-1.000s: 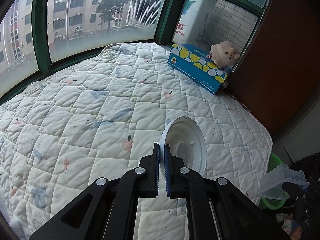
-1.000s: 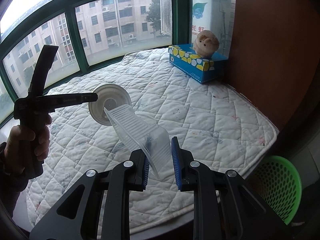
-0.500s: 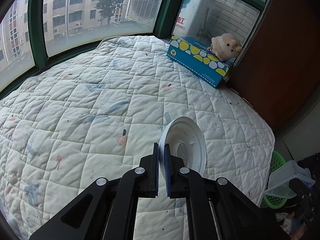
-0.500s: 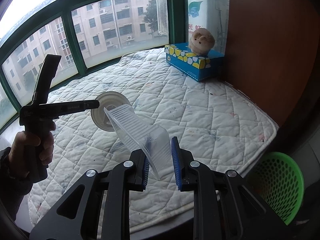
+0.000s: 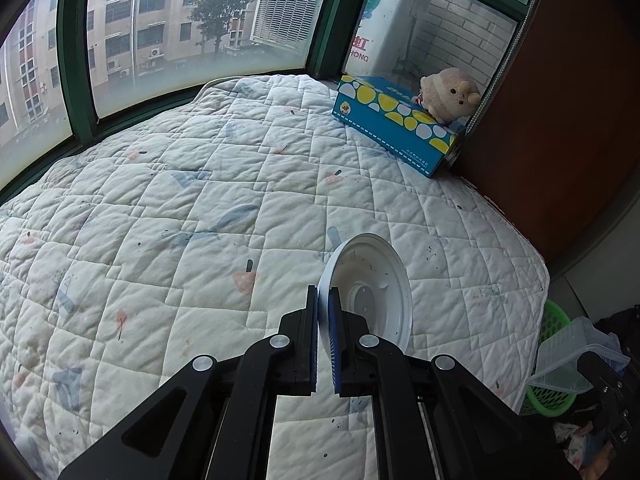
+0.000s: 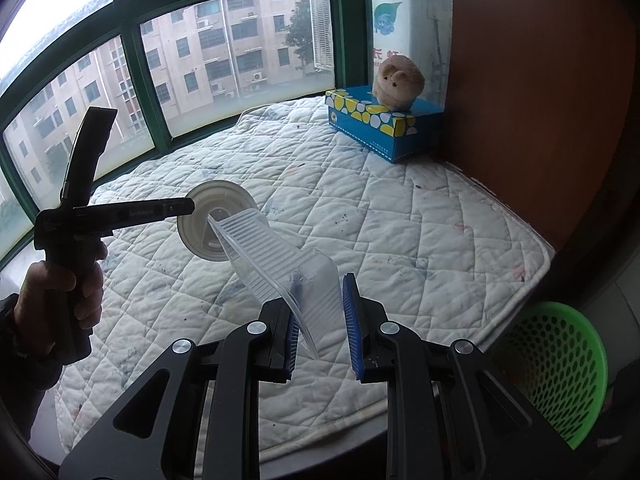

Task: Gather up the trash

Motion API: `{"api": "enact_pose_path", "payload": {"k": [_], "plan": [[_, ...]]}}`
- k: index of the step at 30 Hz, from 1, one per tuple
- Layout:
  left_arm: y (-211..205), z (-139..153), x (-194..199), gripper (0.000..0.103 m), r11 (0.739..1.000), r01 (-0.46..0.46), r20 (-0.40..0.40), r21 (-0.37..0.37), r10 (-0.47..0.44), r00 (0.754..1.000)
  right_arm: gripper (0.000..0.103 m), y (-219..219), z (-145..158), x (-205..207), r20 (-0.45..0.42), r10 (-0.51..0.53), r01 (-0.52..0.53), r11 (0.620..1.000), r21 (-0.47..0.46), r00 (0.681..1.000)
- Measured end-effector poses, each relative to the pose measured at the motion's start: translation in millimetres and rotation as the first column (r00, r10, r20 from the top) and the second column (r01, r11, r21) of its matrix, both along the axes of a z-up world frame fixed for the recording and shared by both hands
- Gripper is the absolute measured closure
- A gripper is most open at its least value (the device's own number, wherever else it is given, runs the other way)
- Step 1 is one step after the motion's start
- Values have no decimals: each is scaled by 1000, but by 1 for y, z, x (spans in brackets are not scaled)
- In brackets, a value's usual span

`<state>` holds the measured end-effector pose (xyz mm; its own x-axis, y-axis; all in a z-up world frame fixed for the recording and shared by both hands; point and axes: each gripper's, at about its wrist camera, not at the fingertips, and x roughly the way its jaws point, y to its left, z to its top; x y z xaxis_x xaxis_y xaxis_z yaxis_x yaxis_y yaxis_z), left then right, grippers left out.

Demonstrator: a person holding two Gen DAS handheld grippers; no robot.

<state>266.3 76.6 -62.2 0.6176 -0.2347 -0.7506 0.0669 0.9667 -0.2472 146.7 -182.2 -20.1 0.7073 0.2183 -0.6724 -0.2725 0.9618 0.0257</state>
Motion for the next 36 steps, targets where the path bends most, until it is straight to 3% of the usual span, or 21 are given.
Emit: {"api": "enact_pose_path", "payload": {"k": [22,36], "plan": [[4,3,3,98,1000,-11,-1,-14,11,1000,82,-10,-6,2,-13,-21,21,1000,3,1000],[-48,29,-6,98,998,60,35,-8,-60,998,82,-79,-10,-12,-16,-121,120,993,-10,993]]}}
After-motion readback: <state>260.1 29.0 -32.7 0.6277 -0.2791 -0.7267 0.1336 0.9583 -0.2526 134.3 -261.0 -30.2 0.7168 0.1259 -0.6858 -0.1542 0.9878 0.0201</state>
